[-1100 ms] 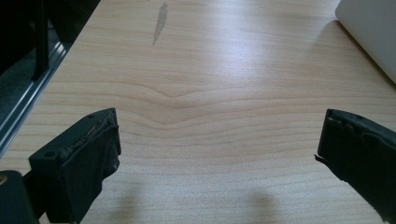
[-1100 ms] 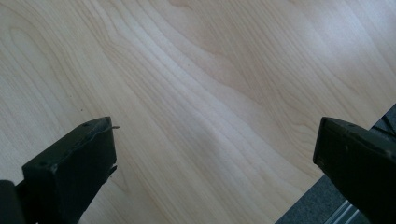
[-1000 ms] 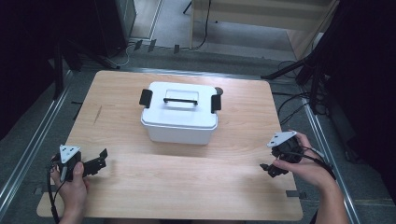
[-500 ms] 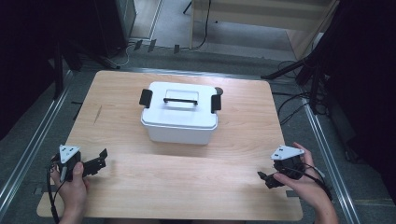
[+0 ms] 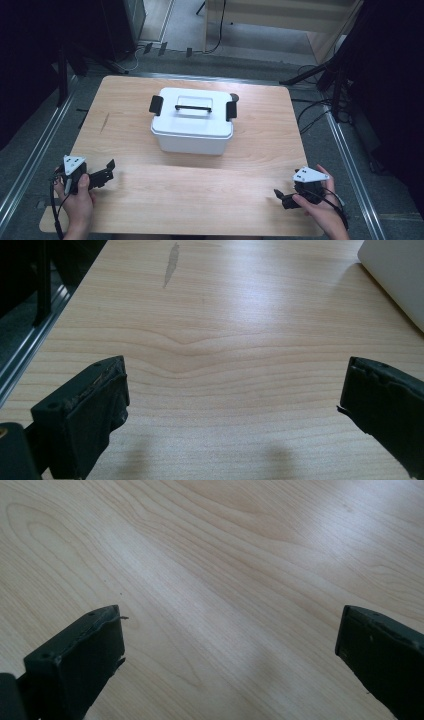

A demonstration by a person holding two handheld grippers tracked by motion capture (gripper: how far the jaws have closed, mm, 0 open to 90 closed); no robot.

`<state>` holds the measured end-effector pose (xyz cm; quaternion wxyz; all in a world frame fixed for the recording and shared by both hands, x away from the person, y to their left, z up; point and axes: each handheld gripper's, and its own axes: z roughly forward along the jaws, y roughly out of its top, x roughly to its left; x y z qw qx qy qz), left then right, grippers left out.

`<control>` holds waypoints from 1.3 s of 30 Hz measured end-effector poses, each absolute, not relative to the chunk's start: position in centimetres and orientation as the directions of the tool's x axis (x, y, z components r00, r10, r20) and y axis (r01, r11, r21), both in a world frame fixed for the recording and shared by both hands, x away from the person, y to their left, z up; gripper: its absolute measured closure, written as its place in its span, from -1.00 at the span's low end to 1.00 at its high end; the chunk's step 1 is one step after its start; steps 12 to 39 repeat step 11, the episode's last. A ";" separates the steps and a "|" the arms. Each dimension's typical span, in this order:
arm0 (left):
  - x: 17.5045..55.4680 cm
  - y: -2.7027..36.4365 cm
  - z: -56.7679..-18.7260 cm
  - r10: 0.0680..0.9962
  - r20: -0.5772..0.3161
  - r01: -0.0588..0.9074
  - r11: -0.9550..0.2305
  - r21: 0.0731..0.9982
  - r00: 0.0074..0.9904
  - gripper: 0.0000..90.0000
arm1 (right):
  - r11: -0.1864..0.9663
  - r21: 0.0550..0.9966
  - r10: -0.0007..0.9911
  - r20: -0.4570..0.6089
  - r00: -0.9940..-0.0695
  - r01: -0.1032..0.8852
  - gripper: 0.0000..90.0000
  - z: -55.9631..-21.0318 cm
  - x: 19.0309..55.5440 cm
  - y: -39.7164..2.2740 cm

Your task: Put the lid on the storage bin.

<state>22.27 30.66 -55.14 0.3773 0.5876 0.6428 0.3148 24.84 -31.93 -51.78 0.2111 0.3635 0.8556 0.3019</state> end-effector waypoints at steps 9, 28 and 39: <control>22.2 30.5 -55.1 0.994 -0.108 0.510 0.104 0.854 -0.021 -1.00 | 0.490 0.724 0.778 -0.112 -0.618 0.486 -1.00 -52.5 24.2 -32.3; 22.2 30.5 -55.1 0.995 -0.102 0.512 0.100 0.853 -0.024 -1.00 | 0.489 0.731 0.775 -0.113 -0.622 0.477 -1.00 -52.7 24.1 -32.3; 22.2 30.5 -55.1 0.995 -0.102 0.512 0.100 0.853 -0.024 -1.00 | 0.489 0.731 0.775 -0.113 -0.622 0.477 -1.00 -52.7 24.1 -32.3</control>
